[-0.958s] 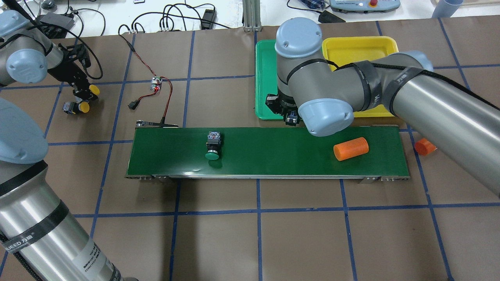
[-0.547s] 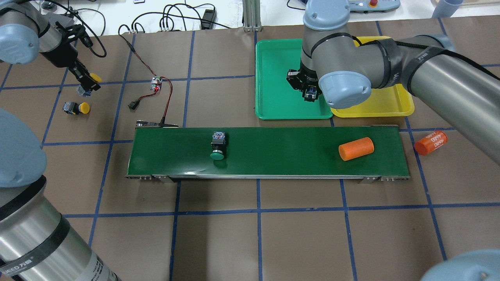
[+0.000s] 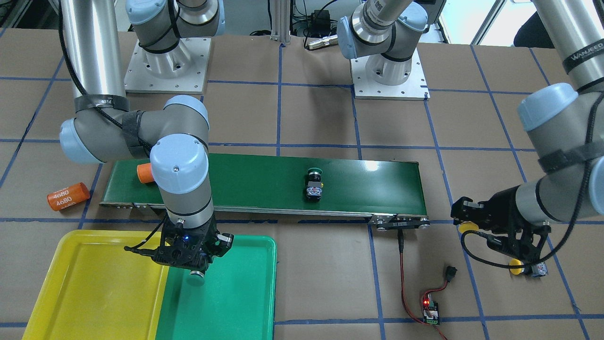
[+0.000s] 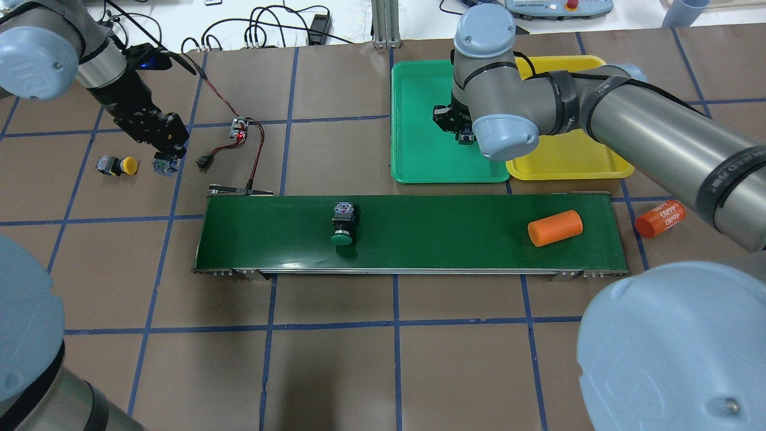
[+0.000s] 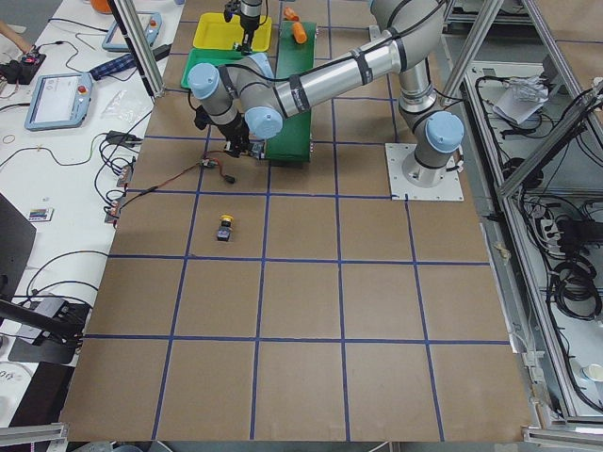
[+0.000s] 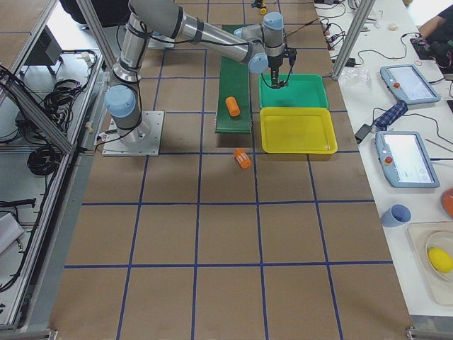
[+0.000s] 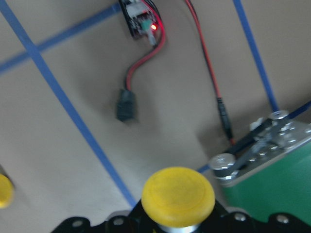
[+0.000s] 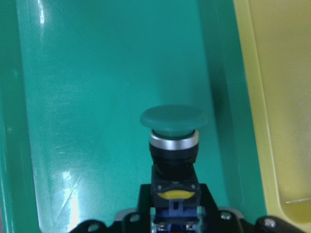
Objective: Sort buttons by color to trays
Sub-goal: 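Release green button in green tray while left places yellow button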
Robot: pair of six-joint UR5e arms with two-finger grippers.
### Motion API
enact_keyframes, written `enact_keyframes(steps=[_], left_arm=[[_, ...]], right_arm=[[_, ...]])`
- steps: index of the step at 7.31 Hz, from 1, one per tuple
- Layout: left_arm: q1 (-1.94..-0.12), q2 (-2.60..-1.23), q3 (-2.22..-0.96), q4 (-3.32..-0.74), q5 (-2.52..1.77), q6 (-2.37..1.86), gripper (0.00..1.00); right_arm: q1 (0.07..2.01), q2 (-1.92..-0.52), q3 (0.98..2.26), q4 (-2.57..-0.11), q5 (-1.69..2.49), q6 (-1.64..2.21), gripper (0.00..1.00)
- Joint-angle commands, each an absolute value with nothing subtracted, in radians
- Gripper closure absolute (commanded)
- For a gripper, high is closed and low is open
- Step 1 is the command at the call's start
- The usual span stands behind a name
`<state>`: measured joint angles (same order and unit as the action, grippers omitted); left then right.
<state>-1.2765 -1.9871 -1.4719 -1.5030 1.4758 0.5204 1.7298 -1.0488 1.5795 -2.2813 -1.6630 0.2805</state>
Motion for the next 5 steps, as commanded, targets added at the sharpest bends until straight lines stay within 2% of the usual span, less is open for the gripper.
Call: enact_keyframes(steps=[1,4,5], left_arm=[[-1.371,-1.902,-1.619,-1.455,1.483,0.164,1.0],[-1.448,-1.858,-1.779,-1.292,1.476,0.017,1.0],[-1.448,-1.85,-1.831,-1.216,1.476,0.024,1.0]], right_arm=[[1.715,-1.04,1.589,-2.278,-1.666,0.261,1.0],[1.7,-1.023,1.591,-2.278,-1.698,0.173,1.0],[1.698,-1.016,1.592,-2.27,-1.704,0.172,0.89]])
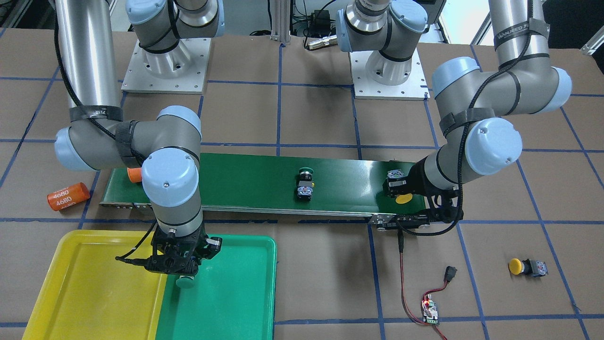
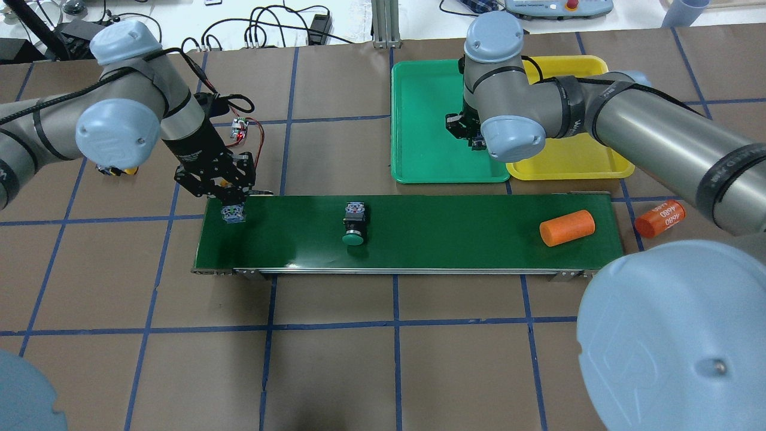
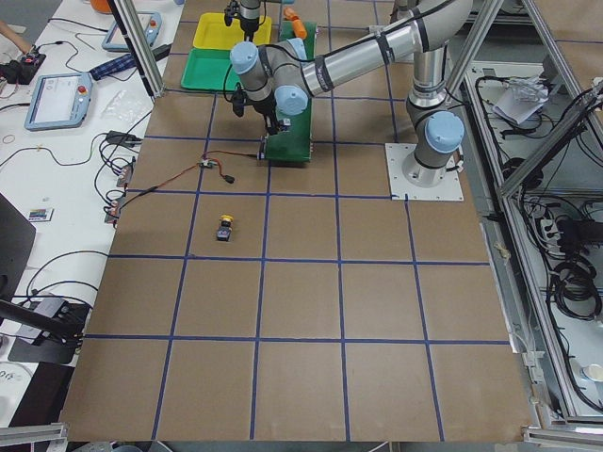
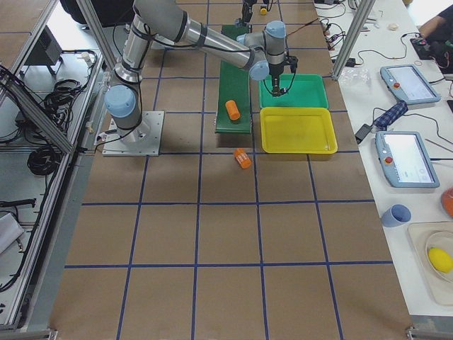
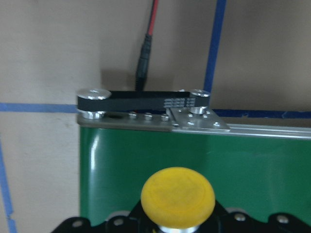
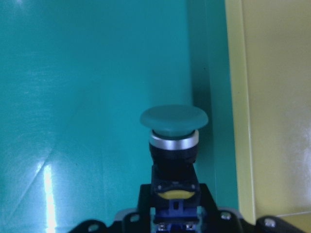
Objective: Sort buttons by color to trays
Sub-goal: 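Release green button in green tray while left places yellow button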
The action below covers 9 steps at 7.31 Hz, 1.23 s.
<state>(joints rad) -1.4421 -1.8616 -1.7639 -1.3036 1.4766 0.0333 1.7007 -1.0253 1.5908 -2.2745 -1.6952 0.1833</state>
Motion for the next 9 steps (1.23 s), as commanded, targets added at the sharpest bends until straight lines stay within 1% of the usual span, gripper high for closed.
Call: enact_keyframes(steps=[1,2,3,4,5,7,9], left_arm=[[-1.448,-1.848,-1.859,-1.18,1.474,0.031,1.0],[-1.45,-1.859,-1.855,-1.178,1.474,0.034,0.99],[-1.451,-1.871,-1.853,-1.178,1.473,0.034,0.29],[-1.453,-1.878,-1.852,-1.177,1.467,0.034,0.0],[-1.462,-1.873,-1.856,-1.178,1.468,0.061,0.0],[-1.468,-1.848,-1.836,-1.178,1.433,0.075,0.0],[-1.451,-1.845,-1.719,-1.224,1.43,0.093,0.0]], right_arm=[[1.697,-1.011,1.591,-2.287,-1.698,0.173,0.29],[1.687,-1.012,1.591,-2.287,-1.698,0.172,0.0],[1.683,-1.02,1.591,-2.278,-1.689,0.173,0.0],[1.68,-1.029,1.591,-2.272,-1.689,0.173,0.0],[1.678,-1.057,1.591,-2.238,-1.689,0.176,0.0],[1.674,-1.185,1.591,-2.057,-1.687,0.19,0.0],[1.67,-1.311,1.592,-1.888,-1.684,0.253,0.0]])
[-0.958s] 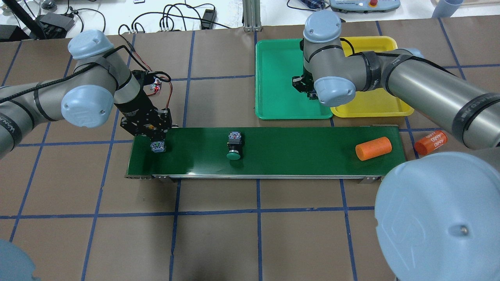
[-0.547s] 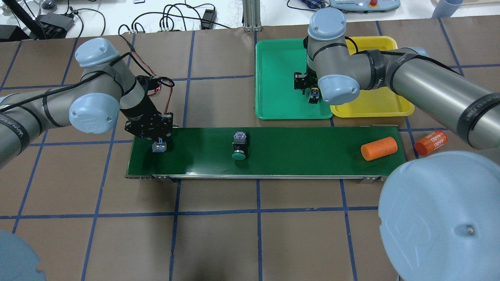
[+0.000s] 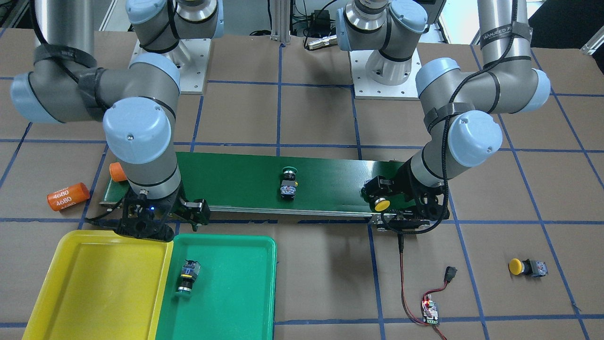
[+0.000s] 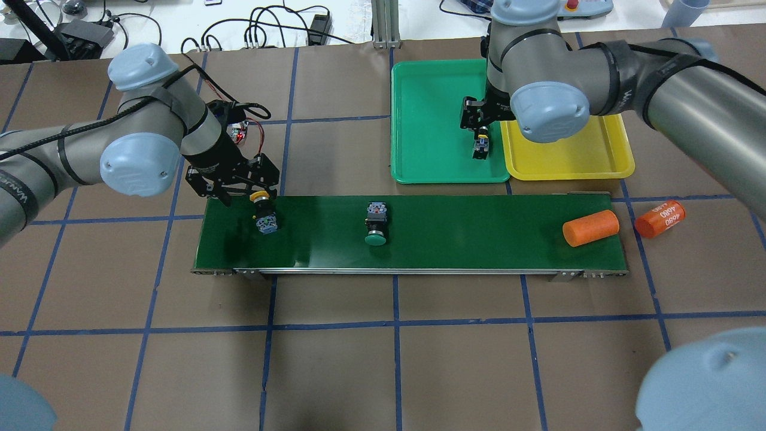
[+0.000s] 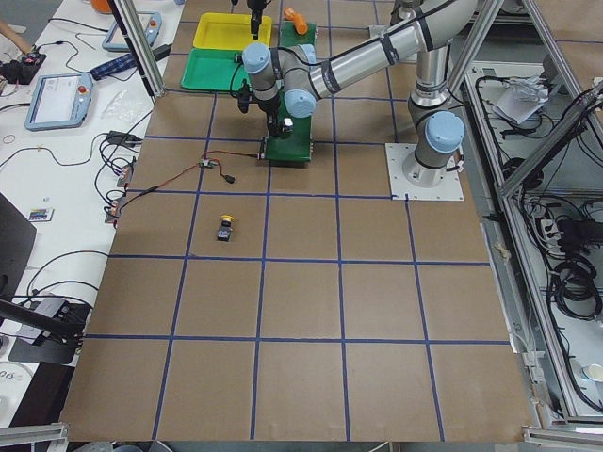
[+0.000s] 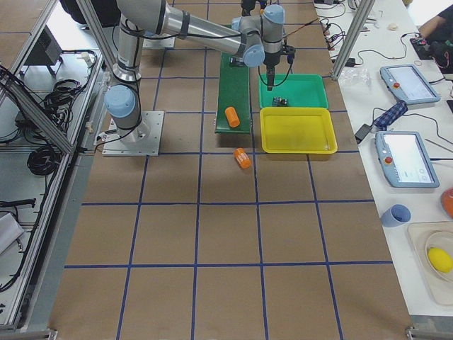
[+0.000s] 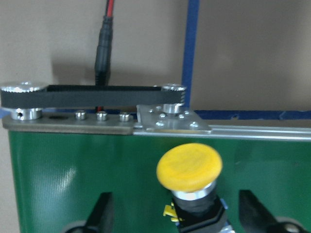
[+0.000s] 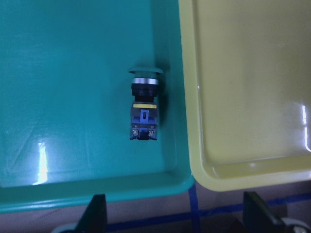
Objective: Sort buttons by color to trays
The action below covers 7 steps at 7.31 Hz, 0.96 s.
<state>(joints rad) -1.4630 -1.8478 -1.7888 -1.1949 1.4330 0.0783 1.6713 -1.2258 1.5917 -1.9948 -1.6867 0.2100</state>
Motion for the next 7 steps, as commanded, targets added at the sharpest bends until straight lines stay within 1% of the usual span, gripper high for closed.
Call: enact_keyframes(steps=[1,2,3,5,6,7], left_arm=[[-1.416,-1.864,-1.653,-1.235,1.44,0.215,0.0],[-1.316,-1.903,-1.572,-1.261,1.453,0.374,0.0],[-1.219,-1.96,-1.492,-1.275,1.456,0.467,0.0],[-1.122,-2.144,-1.343,-1.22,1.511,0.79,0.0],[-1.08,-2.201,-1.295,-1.216,1.511,0.983,0.0],[-1.072,-2.241,-1.283,-1.168,1.512,1.185,0.0]], right_arm=[[1.674,-1.387,1.594,-1.794,-1.663,0.262,0.0],[1.674,-1.441,1.603,-1.682,-1.655,0.305,0.0],[1.683,-1.448,1.618,-1.669,-1.654,0.314,0.0],[1.704,-1.425,1.628,-1.695,-1.567,0.339,0.0],[1.729,-1.396,1.628,-1.756,-1.546,0.394,0.0],[1.77,-1.369,1.628,-1.782,-1.546,0.446,0.0]])
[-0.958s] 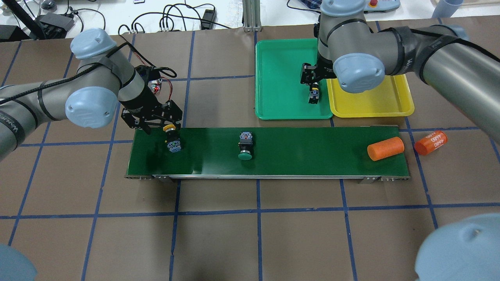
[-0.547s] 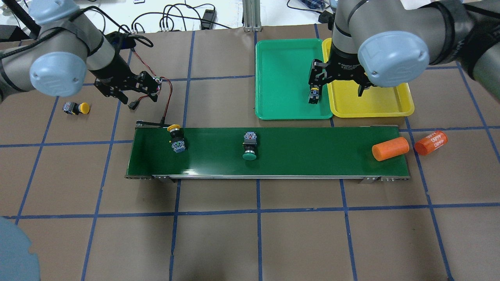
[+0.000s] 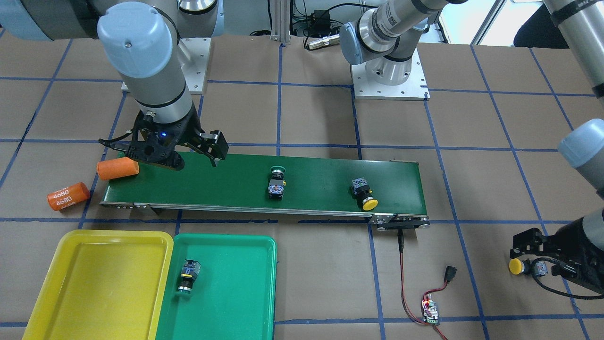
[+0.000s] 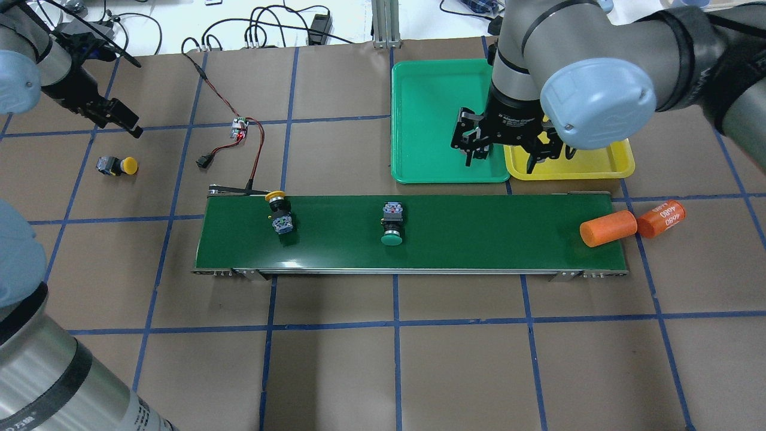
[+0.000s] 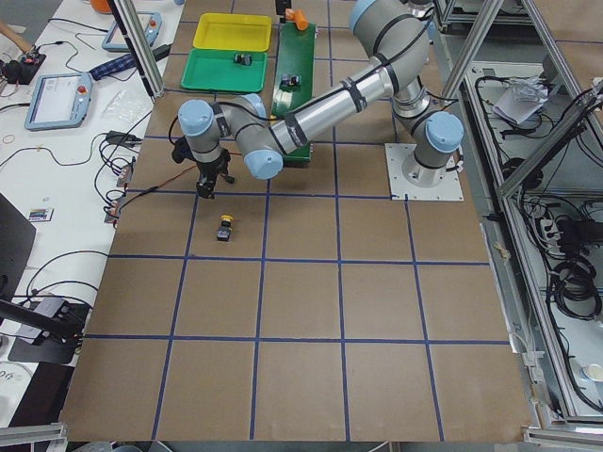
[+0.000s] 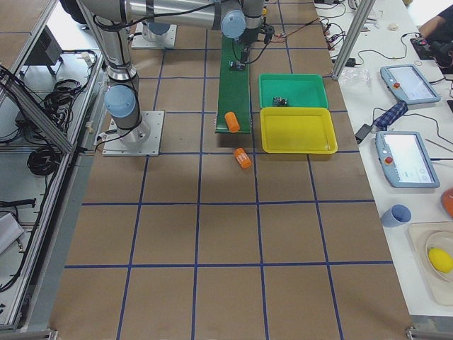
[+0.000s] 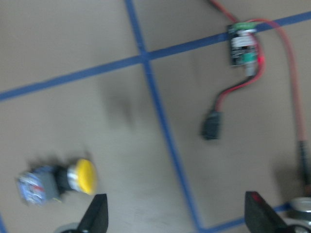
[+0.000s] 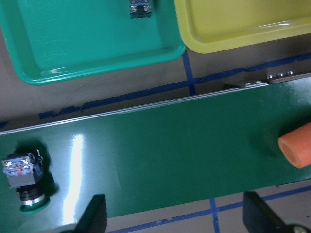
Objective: Sort buttons by color to trays
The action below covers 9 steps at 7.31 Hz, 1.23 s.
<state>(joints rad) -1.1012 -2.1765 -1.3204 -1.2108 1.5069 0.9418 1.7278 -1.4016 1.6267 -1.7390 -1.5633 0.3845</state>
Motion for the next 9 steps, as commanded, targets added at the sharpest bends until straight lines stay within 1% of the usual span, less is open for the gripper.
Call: enact_keyframes(steps=[1,2,3,6,8,9], left_arm=[[-1.069,-2.268,-1.278,-1.119,1.514,1.36,0.0],[-1.049,-2.295,-1.275,-1.112,1.511,1.52,0.0],[-1.034,-2.316,-1.276,-1.109,1.506,1.585,0.0],[-1.022,-2.303,-1.339,-1.161,1.508,1.626,0.0],[-1.009,-2.316,-1.341,-1.158,1.496,1.628,0.0],[-1.009,-2.316,-1.341,-1.158,1.496,1.629,0.34]], right_arm=[[1.814,-1.33,1.628,-1.857,-1.546,0.498,0.0],[1.847,-1.281,1.628,-1.909,-1.548,0.553,0.0],[1.864,-1.24,1.628,-1.942,-1.546,0.572,0.0],[1.887,-1.204,1.628,-1.951,-1.549,0.575,0.0],[1.91,-1.168,1.628,-1.966,-1.546,0.583,0.0],[1.911,-1.167,1.628,-1.965,-1.552,0.583,0.0]])
